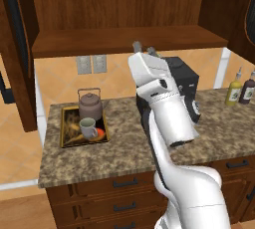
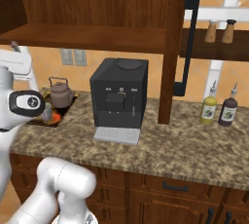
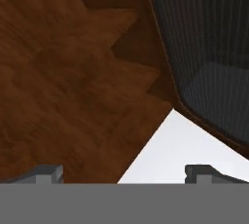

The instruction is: Pick the kettle from the counter and place it on the tray. Then pick the mug from the cabinet and place it on the tray. Then close the cabinet doors.

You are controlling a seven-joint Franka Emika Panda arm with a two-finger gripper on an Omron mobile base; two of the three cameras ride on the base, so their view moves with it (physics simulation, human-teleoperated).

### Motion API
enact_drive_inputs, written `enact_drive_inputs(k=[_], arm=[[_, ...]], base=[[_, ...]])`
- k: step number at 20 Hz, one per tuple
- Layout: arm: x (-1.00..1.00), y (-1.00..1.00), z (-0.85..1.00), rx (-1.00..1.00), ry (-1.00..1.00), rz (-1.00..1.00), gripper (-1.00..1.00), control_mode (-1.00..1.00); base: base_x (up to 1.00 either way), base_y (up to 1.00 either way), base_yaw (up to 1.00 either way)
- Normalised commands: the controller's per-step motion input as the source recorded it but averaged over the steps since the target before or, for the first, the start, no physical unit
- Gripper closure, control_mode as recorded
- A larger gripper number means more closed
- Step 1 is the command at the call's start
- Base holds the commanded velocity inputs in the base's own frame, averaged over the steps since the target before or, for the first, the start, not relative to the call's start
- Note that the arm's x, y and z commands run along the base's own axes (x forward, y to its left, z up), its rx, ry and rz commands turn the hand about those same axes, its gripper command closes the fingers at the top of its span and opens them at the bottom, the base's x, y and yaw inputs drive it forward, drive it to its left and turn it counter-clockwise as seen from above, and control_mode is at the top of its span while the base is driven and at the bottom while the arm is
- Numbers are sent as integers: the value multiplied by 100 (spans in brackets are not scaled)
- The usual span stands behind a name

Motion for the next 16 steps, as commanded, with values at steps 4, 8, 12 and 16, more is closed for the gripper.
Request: enact_drive_inputs(k=[4, 8, 12, 16], arm=[[-40, -4, 41, -42, 0, -42, -100, -100], [-37, -5, 49, -34, 1, -42, -100, -100], [-32, -4, 59, -26, 8, -41, -100, -100], [-16, -5, 42, -21, 19, -36, -100, -100]], base=[[0, 0, 0], [0, 0, 0], [0, 0, 0], [0, 0, 0]])
